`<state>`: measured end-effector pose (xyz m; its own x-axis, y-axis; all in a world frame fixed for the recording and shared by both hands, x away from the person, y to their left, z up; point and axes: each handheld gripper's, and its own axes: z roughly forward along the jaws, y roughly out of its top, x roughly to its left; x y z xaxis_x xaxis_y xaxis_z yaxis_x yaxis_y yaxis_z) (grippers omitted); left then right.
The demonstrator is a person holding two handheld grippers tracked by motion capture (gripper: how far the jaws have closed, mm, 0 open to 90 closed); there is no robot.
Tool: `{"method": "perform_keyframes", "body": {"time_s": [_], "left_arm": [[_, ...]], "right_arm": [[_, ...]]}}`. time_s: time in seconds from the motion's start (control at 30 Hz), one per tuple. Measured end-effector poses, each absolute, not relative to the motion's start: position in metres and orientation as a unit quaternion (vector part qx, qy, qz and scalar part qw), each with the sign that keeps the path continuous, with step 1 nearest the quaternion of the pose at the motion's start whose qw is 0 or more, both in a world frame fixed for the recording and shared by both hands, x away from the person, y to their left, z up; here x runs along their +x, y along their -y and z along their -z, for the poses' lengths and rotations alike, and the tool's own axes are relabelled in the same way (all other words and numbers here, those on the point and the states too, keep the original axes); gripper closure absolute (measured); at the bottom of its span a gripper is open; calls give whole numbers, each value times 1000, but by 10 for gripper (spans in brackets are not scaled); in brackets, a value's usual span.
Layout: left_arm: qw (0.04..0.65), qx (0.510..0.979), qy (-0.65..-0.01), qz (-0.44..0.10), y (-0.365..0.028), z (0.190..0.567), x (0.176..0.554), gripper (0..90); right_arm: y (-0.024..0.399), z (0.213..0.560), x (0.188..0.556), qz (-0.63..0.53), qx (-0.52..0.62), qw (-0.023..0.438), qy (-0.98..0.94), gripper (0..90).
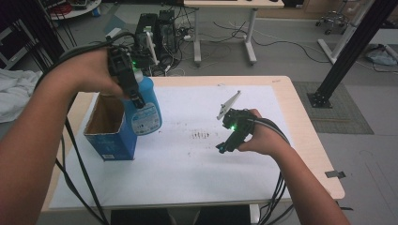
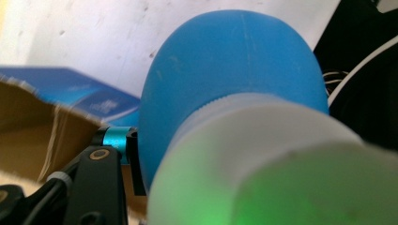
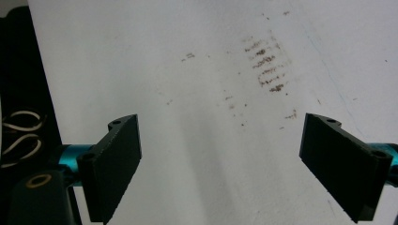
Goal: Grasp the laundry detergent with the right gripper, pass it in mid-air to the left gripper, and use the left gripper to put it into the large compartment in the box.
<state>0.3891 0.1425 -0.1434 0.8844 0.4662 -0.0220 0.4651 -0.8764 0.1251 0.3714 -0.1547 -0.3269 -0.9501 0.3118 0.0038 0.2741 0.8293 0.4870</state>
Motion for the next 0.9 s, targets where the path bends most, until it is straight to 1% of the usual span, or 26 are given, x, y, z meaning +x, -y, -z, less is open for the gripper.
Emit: {"method": "perform_keyframes", "body": {"time_s": [0.23, 0.37, 0.4, 0.53, 0.57, 0.73, 0.77, 0.8, 0.83, 0.9], "left_arm": [[70, 959, -274, -11, -167, 124, 391, 397], [73, 955, -288, -12, -174, 120, 391, 396], [76, 950, -302, -16, -182, 114, 391, 396], [79, 947, -312, -20, -186, 111, 391, 396], [78, 940, -332, -20, -197, 108, 394, 396], [78, 929, -361, -19, -211, 108, 398, 396], [77, 923, -377, -20, -217, 109, 400, 396], [77, 923, -377, -20, -217, 109, 400, 396], [78, 912, -401, -23, -226, 113, 403, 396], [74, 905, -417, -24, -232, 116, 406, 396]], "right_arm": [[152, 322, 377, -224, 145, 45, -963, 117], [150, 320, 378, -219, 146, 44, -964, 116], [150, 320, 379, -217, 142, 46, -965, 114], [148, 317, 381, -212, 141, 43, -966, 112], [148, 317, 381, -212, 141, 43, -966, 110], [145, 316, 385, -202, 138, 39, -969, 105], [145, 316, 385, -199, 140, 38, -969, 105], [145, 316, 385, -199, 140, 38, -969, 105], [143, 317, 387, -195, 137, 38, -970, 104], [142, 318, 389, -193, 137, 36, -971, 104]]}}
